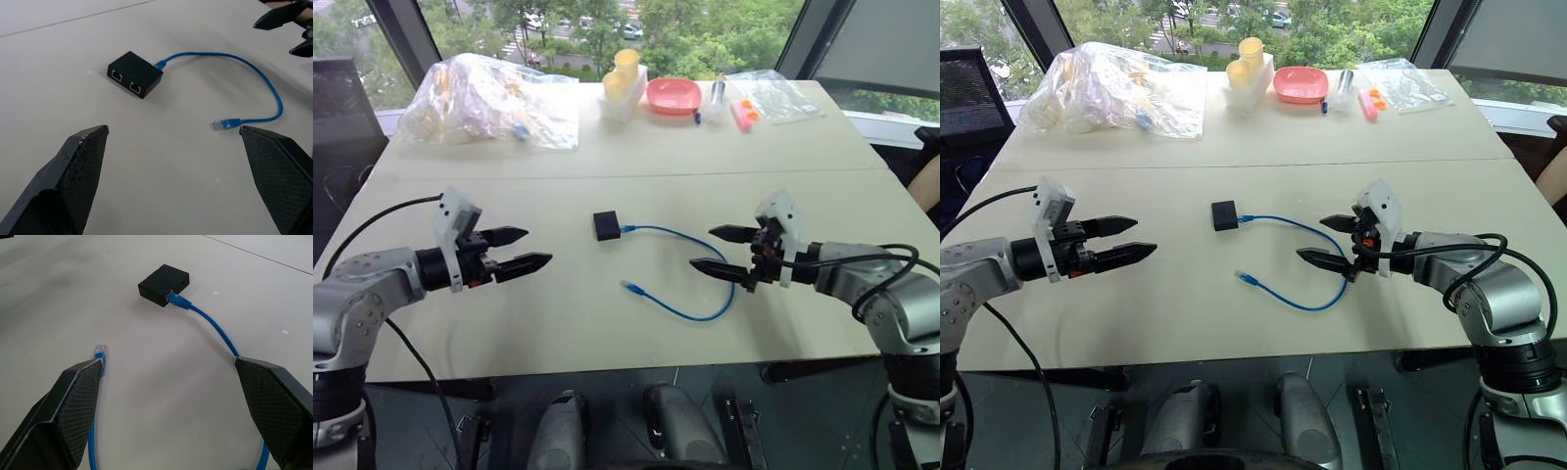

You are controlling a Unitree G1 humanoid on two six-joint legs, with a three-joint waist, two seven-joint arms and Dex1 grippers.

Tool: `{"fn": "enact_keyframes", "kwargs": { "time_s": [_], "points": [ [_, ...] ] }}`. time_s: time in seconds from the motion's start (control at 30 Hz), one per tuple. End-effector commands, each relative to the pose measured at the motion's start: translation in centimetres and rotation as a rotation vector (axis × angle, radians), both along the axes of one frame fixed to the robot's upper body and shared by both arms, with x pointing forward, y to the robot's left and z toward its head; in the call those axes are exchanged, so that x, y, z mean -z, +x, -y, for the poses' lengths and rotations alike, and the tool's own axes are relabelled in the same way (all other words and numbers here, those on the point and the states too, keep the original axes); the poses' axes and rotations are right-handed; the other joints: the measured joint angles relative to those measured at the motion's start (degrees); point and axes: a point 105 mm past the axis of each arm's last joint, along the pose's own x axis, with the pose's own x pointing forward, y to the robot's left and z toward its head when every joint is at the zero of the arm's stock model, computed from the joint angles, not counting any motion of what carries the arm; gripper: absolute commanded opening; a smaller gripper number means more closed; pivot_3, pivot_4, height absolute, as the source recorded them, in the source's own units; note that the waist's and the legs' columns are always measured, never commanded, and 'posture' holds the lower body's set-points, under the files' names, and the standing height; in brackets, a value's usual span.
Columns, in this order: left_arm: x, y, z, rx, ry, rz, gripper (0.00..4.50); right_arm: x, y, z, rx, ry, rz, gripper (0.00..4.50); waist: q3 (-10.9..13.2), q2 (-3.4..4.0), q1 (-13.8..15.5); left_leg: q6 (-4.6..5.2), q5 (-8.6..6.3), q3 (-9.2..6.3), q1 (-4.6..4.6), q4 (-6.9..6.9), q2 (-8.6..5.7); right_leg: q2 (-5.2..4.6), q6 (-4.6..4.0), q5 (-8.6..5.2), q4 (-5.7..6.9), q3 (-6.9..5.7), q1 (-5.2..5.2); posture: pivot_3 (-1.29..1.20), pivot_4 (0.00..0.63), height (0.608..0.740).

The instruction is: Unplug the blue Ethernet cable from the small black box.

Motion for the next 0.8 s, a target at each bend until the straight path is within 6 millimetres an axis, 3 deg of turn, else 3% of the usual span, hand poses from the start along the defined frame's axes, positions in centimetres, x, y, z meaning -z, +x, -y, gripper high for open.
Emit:
{"fn": "enact_keyframes", "kwargs": {
  "time_s": [0.03,0.23,0.8],
  "points": [
    [-1.3,0.0,0.0,0.012,-0.013,0.031,4.46,-1.3,-0.1,0.1,0.001,0.013,0.051,4.50,0.0,0.00,0.0,0.00,0.00,0.00,0.00,0.00,0.00,0.00,0.00,0.00,0.00,0.00,0.00,0.00,0.150,0.740],
    [-2.2,1.1,-0.2,-0.006,-0.008,0.092,4.46,-1.4,0.2,0.3,0.002,-0.006,0.056,4.50,0.0,0.00,0.1,0.00,0.00,0.02,0.00,0.01,-0.01,-0.01,0.00,0.00,-0.01,0.00,0.01,0.00,0.150,0.740],
    [-1.2,2.5,-0.8,-0.012,0.075,0.117,4.46,-1.9,1.2,0.0,-0.004,-0.030,0.091,4.50,0.0,0.00,0.0,0.00,0.00,0.03,0.00,0.01,-0.01,0.00,0.00,0.01,0.00,0.00,0.00,0.00,0.150,0.740]
  ]
}}
